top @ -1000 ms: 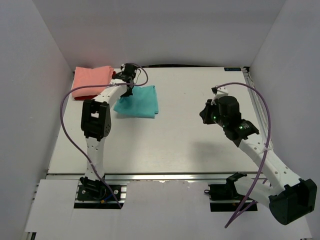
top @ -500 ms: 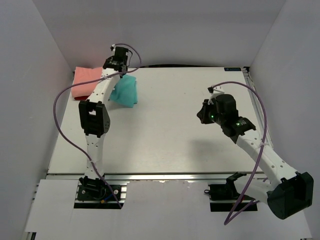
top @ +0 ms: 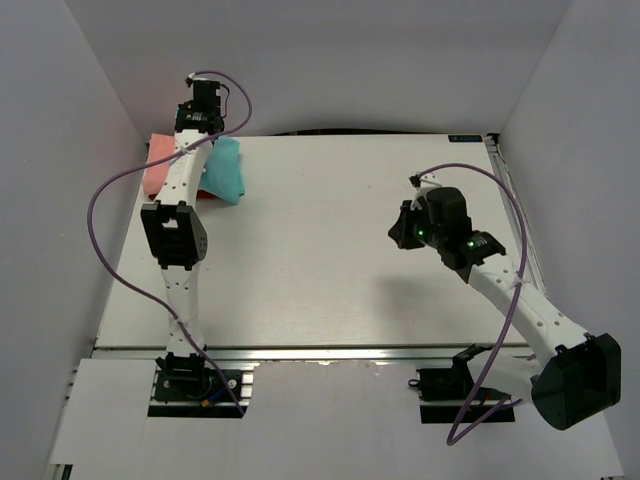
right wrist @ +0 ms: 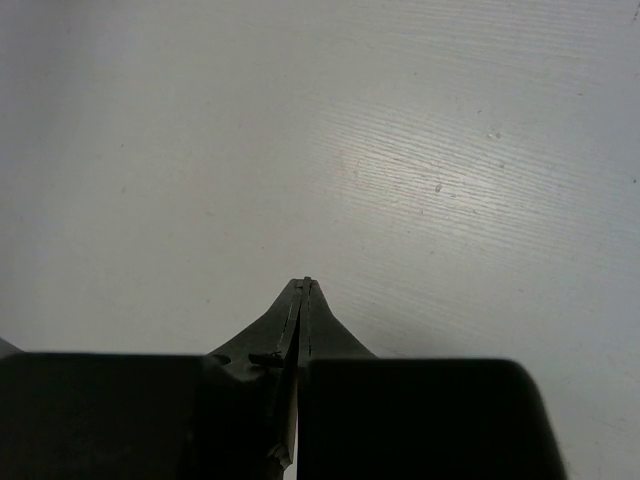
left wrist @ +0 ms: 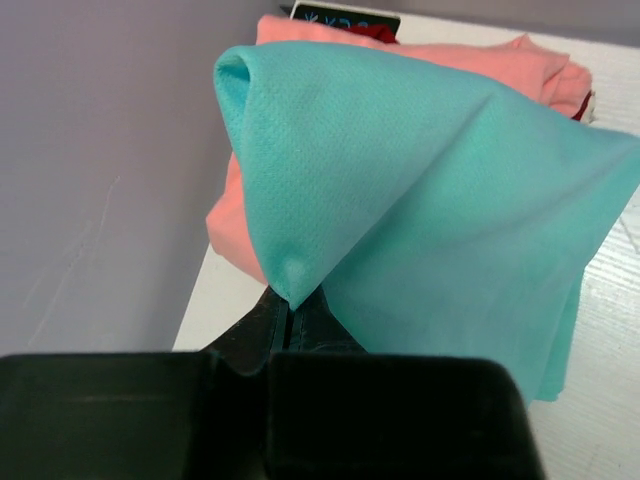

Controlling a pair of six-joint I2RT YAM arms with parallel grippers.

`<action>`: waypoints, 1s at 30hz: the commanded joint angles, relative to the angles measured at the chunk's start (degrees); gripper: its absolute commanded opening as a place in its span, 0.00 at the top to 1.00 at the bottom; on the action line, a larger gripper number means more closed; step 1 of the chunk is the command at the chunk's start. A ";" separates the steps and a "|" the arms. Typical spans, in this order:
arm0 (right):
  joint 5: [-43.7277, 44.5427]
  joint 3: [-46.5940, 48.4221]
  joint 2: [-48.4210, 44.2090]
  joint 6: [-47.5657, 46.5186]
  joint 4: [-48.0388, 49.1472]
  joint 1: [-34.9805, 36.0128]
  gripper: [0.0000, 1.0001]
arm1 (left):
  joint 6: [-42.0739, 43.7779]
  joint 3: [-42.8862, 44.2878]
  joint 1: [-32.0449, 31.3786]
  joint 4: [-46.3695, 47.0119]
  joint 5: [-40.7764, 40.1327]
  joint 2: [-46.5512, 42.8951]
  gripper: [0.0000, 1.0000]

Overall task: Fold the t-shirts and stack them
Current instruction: Put the neatly folded tshirt into the corner of the board with the left arm

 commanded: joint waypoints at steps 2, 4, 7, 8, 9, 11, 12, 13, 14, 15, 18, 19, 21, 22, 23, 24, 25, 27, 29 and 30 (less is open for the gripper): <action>-2.16 1.01 0.79 0.82 1.94 -0.05 1.00 | 2.50 3.70 0.23 4.94 -0.23 -4.11 1.00; -2.77 0.66 1.05 1.26 2.29 -0.14 1.00 | 2.86 4.50 1.02 5.12 -0.41 -4.29 1.00; -3.30 0.57 1.14 1.61 2.29 -0.05 1.00 | 2.60 3.88 2.42 5.30 1.00 -4.56 1.00; -3.48 0.57 1.14 1.61 2.21 -0.05 1.00 | 2.68 3.97 2.69 5.21 0.91 -4.29 1.00; -3.57 0.57 1.06 1.70 2.03 -0.05 1.00 | 2.77 3.97 3.12 5.21 1.00 -4.12 1.00; -3.48 0.31 0.88 1.61 1.68 -0.05 1.00 | 2.51 4.15 3.83 5.65 1.43 -3.85 1.00; -3.48 0.22 0.88 1.61 1.68 -0.05 1.00 | 2.42 4.15 4.09 5.91 1.44 -3.85 1.00; -3.57 0.13 0.79 1.70 1.59 -0.14 1.00 | 2.25 4.23 4.27 6.26 1.96 -3.85 1.00; -3.65 -0.04 0.79 1.70 1.59 -0.05 1.00 | 2.16 4.50 4.44 6.44 2.14 -3.77 1.00; -3.92 -0.22 0.88 1.79 1.50 -0.05 1.00 | 2.07 5.11 4.62 6.70 2.31 -3.68 1.00; -4.09 -0.66 0.88 2.05 1.33 -0.05 1.00 | 2.07 5.29 6.88 7.84 3.10 -4.11 1.00; -4.10 -0.84 0.88 2.05 1.33 -0.05 1.00 | 2.16 5.38 7.08 7.93 3.54 -4.20 1.00; -4.27 -0.92 0.97 2.14 1.33 -0.05 1.00 | 2.24 5.55 7.96 8.02 3.98 -3.94 1.00; -4.27 -0.93 1.05 2.23 1.33 0.03 1.00 | 2.24 5.73 8.22 7.94 4.07 -3.85 1.00; -4.36 -0.93 1.14 2.31 1.33 0.03 1.00 | 1.90 5.73 8.40 7.94 4.51 -4.03 1.00; -4.45 -0.93 1.40 2.40 1.33 0.03 1.00 | 1.81 5.64 8.92 8.11 4.77 -4.12 1.00; -4.71 -0.84 1.49 2.40 1.33 0.03 1.00 | 1.81 5.47 9.02 8.37 4.95 -4.29 1.00; -4.97 -0.75 1.67 2.66 1.33 0.03 1.00 | 1.89 5.64 9.81 9.16 5.83 -4.12 1.00; -5.06 -0.31 1.84 2.75 1.15 0.12 1.00 | 1.72 5.90 10.51 9.51 7.23 -3.68 1.00; -5.06 -0.14 1.85 2.67 0.98 0.12 1.00 | 1.63 5.90 10.68 9.60 7.32 -3.07 1.00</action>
